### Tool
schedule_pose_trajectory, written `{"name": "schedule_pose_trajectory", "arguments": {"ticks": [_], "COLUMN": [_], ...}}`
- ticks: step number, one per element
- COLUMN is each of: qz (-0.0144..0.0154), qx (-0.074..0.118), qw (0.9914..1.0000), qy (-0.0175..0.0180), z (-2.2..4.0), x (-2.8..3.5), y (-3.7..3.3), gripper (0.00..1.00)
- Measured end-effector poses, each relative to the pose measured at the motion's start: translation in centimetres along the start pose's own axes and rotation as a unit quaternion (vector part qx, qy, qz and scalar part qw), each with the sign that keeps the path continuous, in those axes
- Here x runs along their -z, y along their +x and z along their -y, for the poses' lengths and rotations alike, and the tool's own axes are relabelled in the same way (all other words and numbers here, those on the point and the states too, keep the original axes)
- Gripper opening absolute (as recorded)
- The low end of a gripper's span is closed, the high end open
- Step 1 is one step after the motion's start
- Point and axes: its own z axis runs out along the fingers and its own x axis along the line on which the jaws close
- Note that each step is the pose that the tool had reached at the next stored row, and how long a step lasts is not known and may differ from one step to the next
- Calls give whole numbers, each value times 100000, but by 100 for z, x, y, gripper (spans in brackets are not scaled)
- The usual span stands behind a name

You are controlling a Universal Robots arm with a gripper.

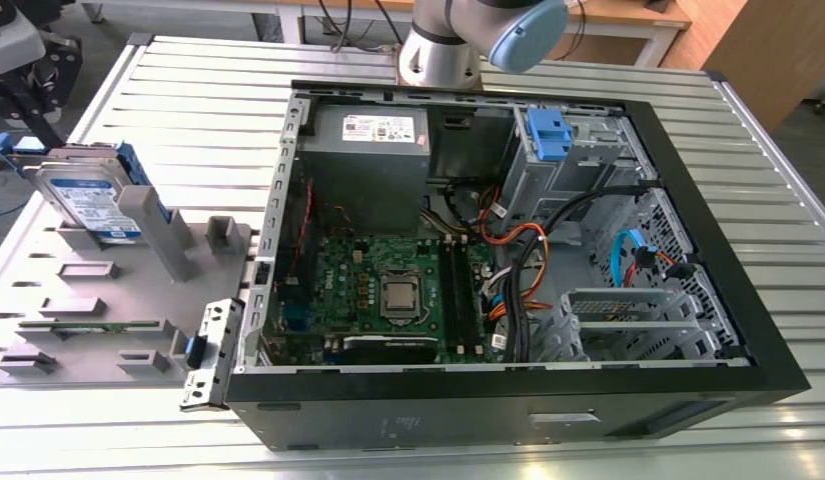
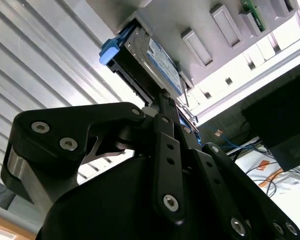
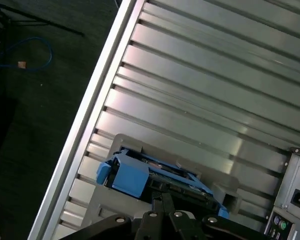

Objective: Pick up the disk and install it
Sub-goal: 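Pick up the disk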

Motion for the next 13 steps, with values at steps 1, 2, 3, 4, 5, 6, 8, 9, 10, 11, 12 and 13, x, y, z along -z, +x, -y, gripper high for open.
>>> {"name": "schedule_pose_trajectory", "arguments": {"ticks": [1, 2, 3, 4, 5, 6, 8, 9, 10, 11, 12, 13], "qz": [-33, -72, -109, -143, -179, -213, -284, -319, -361, -393, -425, -462], "qx": [906, 1796, 2782, 3676, 4574, 5475, 7268, 8160, 9110, 10030, 10896, 11791], "qw": [99996, 99984, 99961, 99932, 99895, 99850, 99735, 99666, 99583, 99495, 99403, 99301], "qy": [-24, -47, -70, -92, -114, -136, -182, -204, -227, -250, -270, -293], "z": [0, 0, 0, 0, 0, 0, 0, 0, 0, 0, 0, 0], "x": [0, 0, 0, -1, -1, -1, -1, -1, -1, -1, -2, -2], "y": [0, 0, 0, 0, 0, 0, 0, 0, 0, 0, 0, 0], "gripper": [11, 11, 11, 11, 11, 11, 11, 11, 11, 11, 11, 11]}}
